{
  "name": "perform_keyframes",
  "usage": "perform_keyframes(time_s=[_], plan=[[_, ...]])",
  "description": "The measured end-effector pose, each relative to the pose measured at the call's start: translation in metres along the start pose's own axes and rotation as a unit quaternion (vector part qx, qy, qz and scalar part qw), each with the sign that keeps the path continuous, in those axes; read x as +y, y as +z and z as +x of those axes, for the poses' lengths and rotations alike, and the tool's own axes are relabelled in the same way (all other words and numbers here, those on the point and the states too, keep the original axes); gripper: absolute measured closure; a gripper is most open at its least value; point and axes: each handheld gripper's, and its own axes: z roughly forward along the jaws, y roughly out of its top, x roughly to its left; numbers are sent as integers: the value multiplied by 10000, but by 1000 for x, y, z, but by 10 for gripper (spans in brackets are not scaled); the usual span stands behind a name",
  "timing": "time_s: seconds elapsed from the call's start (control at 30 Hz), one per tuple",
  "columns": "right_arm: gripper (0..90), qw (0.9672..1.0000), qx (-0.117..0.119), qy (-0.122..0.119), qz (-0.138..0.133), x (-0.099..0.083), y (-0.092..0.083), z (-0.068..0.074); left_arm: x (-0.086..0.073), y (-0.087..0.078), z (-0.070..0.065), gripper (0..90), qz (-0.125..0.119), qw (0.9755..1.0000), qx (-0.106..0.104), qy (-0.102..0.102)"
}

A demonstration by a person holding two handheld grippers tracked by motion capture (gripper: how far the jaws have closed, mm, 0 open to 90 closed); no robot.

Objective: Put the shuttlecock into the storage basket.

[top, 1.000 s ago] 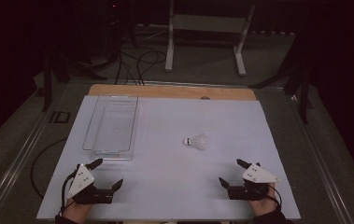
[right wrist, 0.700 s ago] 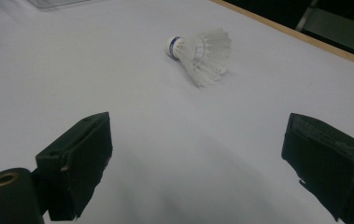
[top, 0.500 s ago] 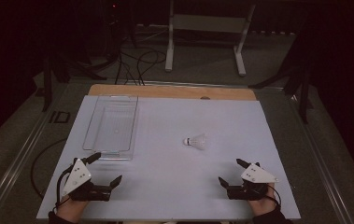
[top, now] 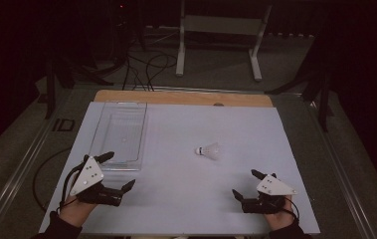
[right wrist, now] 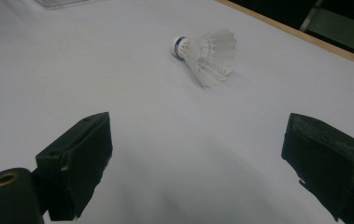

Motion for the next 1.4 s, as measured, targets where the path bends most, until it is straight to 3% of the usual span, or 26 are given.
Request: perform_keyframes(time_s=[0.1,0.4,0.43,0.67,0.83,0.9,1.0,1.03,1.4], plan=[[85,10000,6,13,9,0,0,1,9,5,1,2,85,9998,-66,140],[85,10000,44,3,30,0,1,1,24,14,3,2,173,9991,-363,161],[85,10000,55,7,41,0,1,1,28,17,3,2,229,9986,-401,262],[85,10000,75,31,27,0,1,1,39,27,2,2,272,9969,-615,417],[85,10000,83,45,22,0,1,1,49,39,-5,2,393,9926,-936,671],[85,10000,89,37,17,0,1,1,52,44,-7,2,421,9905,-1125,666],[85,10000,89,38,14,0,1,1,55,48,-8,1,501,9895,-1161,705],[85,9999,92,36,15,0,1,1,58,51,-9,2,583,9877,-1213,794],[85,9999,122,45,14,0,1,1,69,69,-13,2,695,9813,-1488,999]])
